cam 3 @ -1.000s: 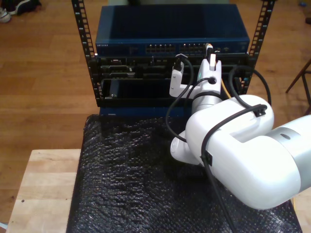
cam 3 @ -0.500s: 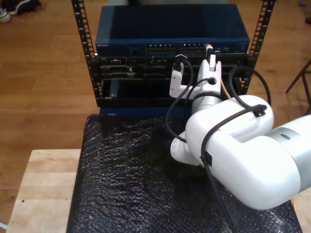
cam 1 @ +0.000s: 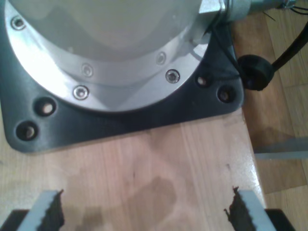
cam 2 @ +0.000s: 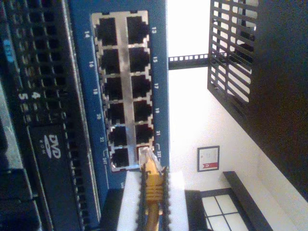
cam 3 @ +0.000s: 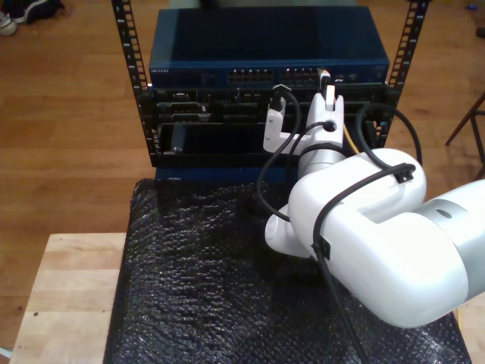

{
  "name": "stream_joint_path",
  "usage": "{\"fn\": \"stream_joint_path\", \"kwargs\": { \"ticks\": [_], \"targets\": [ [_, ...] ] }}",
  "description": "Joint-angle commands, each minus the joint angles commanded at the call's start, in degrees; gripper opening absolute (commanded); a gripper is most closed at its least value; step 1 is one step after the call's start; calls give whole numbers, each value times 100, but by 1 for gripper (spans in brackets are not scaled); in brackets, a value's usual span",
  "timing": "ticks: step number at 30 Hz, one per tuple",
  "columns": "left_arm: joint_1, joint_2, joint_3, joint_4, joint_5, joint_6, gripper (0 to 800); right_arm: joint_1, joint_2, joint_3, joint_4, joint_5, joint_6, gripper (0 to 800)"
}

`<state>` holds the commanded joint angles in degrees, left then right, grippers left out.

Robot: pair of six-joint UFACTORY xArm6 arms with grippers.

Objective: Grab the cable and plug it in

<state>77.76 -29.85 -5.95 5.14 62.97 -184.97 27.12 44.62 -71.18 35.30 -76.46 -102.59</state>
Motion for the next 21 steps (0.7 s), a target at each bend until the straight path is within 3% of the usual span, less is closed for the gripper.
{"fn": "stream_joint_path", "kwargs": {
  "ticks": [21],
  "targets": [
    [0, 0, -9, 0, 0, 0, 800, -9, 35, -88, -9, 70, 0, 0]
  ]
}}
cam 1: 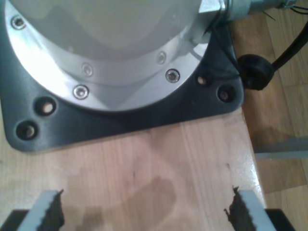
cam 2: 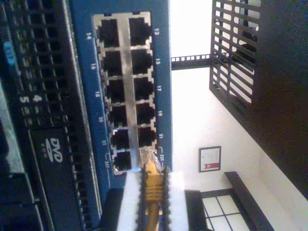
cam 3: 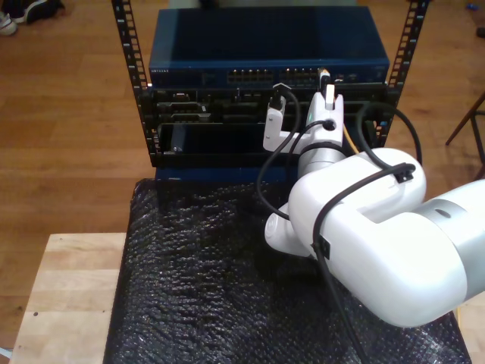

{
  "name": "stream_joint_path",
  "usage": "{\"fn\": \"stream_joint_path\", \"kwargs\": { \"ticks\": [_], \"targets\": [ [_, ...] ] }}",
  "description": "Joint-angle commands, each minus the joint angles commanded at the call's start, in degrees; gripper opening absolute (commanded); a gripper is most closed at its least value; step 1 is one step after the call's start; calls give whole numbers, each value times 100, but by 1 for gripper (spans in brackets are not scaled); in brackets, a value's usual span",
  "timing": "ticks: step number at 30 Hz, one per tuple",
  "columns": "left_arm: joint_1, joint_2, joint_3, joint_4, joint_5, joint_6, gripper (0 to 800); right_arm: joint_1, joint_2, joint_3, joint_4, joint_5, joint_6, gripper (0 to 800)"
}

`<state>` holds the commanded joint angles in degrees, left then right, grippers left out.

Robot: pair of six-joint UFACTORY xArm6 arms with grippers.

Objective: Grab the cable and plug it in

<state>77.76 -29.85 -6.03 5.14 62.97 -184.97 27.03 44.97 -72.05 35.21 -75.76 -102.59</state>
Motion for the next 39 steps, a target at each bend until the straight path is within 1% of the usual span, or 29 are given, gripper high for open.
{"fn": "stream_joint_path", "kwargs": {
  "ticks": [23, 31, 37, 38, 39],
  "targets": [
    [0, 0, 9, 0, 0, 0, 800, -26, 88, -167, -18, 158, 0, 0],
    [0, 0, 9, 0, 0, 0, 800, -53, 158, -308, -35, 167, 0, 0],
    [9, 0, 9, 0, 0, 0, 800, -70, 167, -273, -26, 167, 0, 0],
    [0, 0, 9, 0, 0, 0, 800, -70, 167, -264, -26, 167, 9, 1],
    [0, 0, 9, 0, 0, 0, 800, -70, 158, -255, -26, 167, 9, 19]
  ]
}}
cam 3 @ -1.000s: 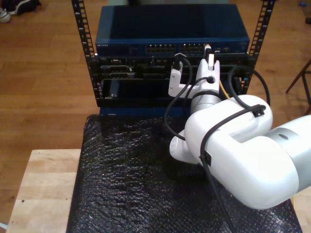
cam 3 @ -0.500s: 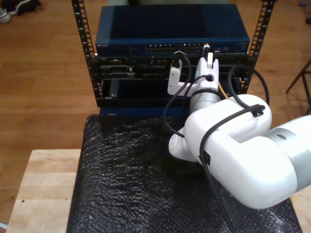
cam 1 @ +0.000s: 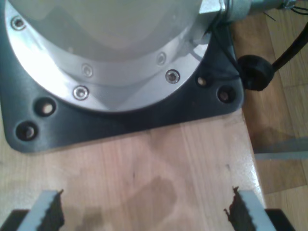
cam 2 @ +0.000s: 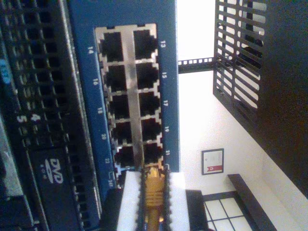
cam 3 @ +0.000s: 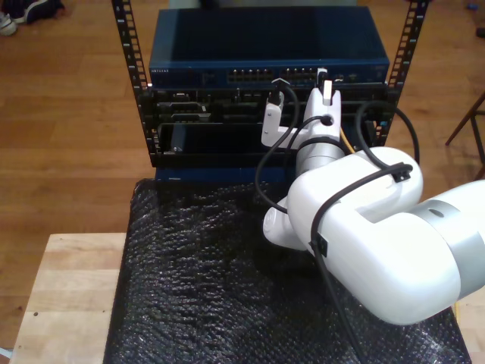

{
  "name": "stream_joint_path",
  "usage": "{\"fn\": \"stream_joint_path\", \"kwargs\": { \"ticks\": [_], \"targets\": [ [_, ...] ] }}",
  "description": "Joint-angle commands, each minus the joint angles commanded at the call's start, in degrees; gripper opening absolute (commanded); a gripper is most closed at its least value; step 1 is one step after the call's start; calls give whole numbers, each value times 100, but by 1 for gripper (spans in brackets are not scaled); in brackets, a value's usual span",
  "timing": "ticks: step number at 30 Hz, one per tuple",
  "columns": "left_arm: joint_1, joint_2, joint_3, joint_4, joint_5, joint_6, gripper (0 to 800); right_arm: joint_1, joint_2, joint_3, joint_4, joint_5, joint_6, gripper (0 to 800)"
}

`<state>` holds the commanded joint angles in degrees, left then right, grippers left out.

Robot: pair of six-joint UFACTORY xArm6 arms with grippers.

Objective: Grab the cable and plug it in

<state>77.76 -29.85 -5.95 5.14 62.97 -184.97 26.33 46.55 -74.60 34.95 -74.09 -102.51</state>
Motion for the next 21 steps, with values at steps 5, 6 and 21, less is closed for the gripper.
{"fn": "stream_joint_path", "kwargs": {
  "ticks": [5, 6, 21],
  "targets": [
    [0, 0, 0, 0, 0, 0, 800, 0, 0, 9, -18, 18, 9, 113],
    [0, 0, 0, 0, 0, 0, 800, 0, 0, 9, -35, 44, 9, 144],
    [0, 0, 0, 0, 0, 0, 800, 185, -369, 501, -167, 62, 18, 253]
  ]
}}
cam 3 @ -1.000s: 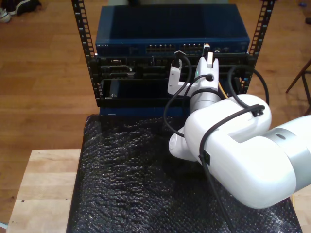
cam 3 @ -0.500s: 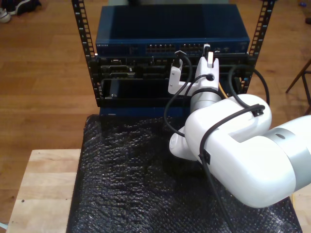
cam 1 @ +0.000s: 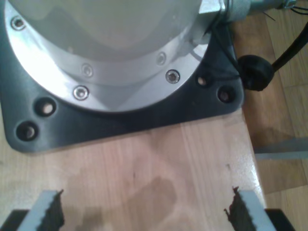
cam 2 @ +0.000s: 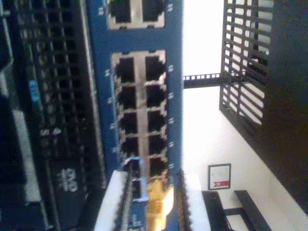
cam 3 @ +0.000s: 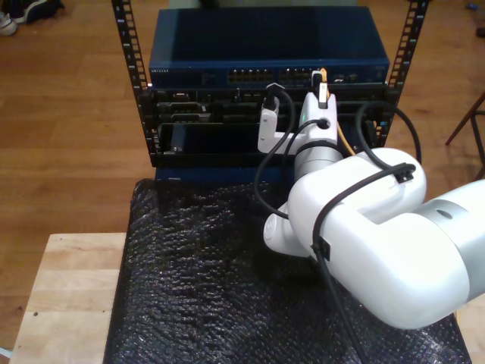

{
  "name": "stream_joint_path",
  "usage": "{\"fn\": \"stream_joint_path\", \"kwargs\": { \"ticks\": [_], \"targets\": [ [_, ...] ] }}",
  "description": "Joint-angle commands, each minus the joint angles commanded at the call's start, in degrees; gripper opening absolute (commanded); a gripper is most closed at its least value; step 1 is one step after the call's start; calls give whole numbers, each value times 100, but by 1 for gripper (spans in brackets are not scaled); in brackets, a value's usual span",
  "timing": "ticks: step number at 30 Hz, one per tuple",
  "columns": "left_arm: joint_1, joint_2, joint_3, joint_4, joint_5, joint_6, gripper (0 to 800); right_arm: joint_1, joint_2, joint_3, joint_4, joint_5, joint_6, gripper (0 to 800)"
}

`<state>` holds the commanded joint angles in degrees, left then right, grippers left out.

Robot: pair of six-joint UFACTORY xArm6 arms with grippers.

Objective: Grab the cable and plug it in

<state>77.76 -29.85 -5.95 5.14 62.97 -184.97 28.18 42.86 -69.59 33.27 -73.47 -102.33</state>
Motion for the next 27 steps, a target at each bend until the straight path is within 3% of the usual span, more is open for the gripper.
{"fn": "stream_joint_path", "kwargs": {
  "ticks": [11, 15, 27],
  "targets": [
    [0, 0, 0, 0, 0, 0, 800, 18, -782, 888, 0, 97, 0, 280],
    [0, 0, 0, 0, 0, 0, 800, 18, -1204, 1231, -18, 360, 0, 334],
    [0, 0, 0, 0, 0, 0, 800, -325, -2549, 1530, -123, 2567, -26, 434]
  ]
}}
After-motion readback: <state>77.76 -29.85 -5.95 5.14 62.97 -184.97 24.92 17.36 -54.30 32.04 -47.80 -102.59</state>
